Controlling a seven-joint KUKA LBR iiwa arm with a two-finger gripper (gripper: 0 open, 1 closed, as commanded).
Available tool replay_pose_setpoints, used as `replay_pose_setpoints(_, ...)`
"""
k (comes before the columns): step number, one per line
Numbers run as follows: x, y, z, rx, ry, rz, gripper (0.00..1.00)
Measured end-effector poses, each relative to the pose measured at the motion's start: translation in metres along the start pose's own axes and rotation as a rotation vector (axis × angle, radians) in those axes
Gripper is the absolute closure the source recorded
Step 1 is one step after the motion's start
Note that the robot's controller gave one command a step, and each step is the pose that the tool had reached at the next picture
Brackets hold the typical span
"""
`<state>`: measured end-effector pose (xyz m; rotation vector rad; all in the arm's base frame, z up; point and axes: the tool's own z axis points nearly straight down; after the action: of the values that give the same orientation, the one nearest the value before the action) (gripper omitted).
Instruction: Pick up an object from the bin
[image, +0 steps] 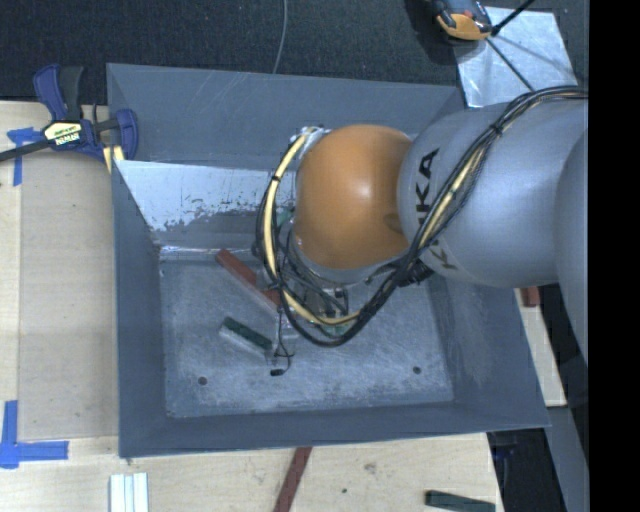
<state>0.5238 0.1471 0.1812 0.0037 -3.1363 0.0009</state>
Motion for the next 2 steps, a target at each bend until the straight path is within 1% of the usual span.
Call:
replay_pose_setpoints(1,-0.002,-0.001,-0.004,-0.002,-0.008,0.003,0.00)
replay_pose_setpoints(2,-0.013,-0.022,0.109,-0.001,-0.014,-0.075,1.00)
